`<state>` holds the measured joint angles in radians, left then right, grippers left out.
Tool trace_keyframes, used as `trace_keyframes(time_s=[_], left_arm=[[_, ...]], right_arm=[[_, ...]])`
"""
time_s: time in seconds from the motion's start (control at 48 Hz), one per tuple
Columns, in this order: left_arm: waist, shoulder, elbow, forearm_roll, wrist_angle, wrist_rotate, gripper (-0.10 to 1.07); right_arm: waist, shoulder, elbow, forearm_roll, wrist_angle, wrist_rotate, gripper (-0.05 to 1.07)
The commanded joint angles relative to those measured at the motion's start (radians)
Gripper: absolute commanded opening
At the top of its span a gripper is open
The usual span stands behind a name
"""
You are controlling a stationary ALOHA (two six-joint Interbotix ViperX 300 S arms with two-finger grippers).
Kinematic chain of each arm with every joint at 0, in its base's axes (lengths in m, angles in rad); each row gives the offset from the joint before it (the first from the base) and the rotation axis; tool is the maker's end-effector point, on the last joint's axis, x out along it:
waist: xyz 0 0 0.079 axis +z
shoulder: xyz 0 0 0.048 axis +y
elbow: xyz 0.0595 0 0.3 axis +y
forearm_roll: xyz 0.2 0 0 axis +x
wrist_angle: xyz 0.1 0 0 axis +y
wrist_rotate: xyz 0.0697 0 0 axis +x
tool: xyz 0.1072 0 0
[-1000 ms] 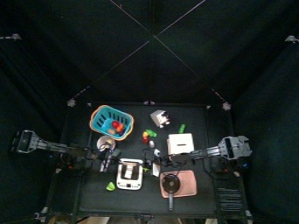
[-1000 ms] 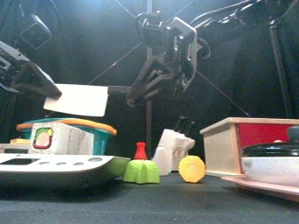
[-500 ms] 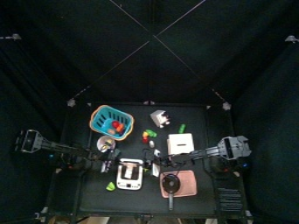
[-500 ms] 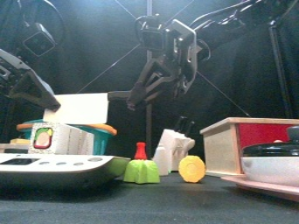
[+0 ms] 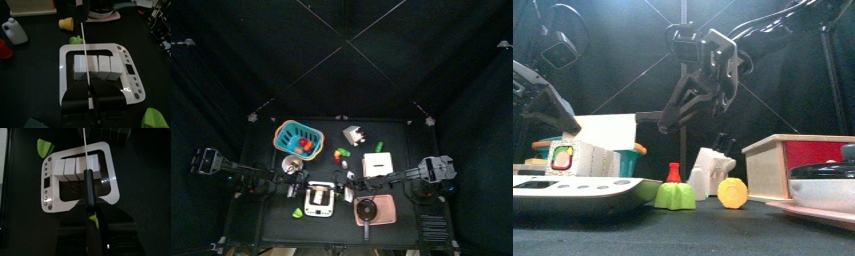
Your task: Cut sushi piece
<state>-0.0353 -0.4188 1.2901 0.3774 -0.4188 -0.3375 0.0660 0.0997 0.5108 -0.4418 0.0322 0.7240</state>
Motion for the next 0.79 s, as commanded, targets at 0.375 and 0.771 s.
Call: trace_keyframes(time_s=[0.375, 0.771], left_arm=[[-0.003, 0.0, -0.018, -0.002, -0.003, 0.0, 0.26], [-0.005, 0.0, -0.017, -0.002, -0.002, 0.0, 0.26]], right_arm=[[0.0, -0.017, -0.015, 0.002, -0.003, 0.002, 0.33], [0.003, -0.008, -0.015, 0.002, -0.003, 0.002, 0.33]])
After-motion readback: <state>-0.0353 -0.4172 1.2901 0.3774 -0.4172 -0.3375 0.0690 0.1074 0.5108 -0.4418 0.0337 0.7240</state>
